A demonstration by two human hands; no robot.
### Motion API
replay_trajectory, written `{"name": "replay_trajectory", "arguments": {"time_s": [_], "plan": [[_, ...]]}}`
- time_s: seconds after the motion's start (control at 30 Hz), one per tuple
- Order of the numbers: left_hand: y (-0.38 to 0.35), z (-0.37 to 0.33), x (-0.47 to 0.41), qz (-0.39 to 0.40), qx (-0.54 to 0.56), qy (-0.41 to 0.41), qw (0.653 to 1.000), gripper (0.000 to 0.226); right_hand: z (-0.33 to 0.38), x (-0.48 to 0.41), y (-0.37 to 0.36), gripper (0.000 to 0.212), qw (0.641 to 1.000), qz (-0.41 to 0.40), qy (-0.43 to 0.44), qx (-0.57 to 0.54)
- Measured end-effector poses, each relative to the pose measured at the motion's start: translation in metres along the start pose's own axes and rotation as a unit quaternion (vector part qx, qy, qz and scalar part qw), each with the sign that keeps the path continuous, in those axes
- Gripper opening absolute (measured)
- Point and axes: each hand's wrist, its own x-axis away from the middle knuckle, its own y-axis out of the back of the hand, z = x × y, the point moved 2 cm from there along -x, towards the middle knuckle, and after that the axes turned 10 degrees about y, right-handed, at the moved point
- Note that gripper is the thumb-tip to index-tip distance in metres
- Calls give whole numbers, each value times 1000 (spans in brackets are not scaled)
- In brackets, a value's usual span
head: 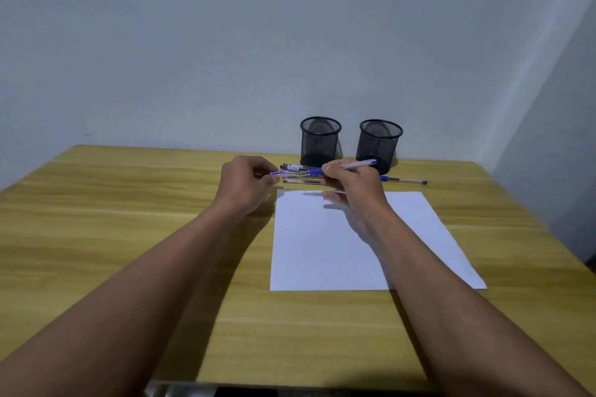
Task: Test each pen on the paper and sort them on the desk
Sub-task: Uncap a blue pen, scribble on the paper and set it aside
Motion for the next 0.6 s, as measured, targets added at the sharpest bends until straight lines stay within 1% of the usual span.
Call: {"name": "replay_trajectory", "arguments": {"time_s": [0.2, 0.33, 0.5, 0.6], "plan": [[2, -23, 8, 69, 61, -33, 995, 11, 18, 12, 4, 1, 1000, -3, 9, -30], [1, -41, 17, 113, 93, -40, 988, 11, 29, 17, 11, 2, 999, 16, 0, -48], [1, -59, 27, 157, 179, -19, 971, 13, 42, 21, 16, 5, 997, 34, -3, -76], [1, -65, 31, 165, 195, -15, 967, 13, 48, 24, 17, 4, 995, 34, 3, -98]]}}
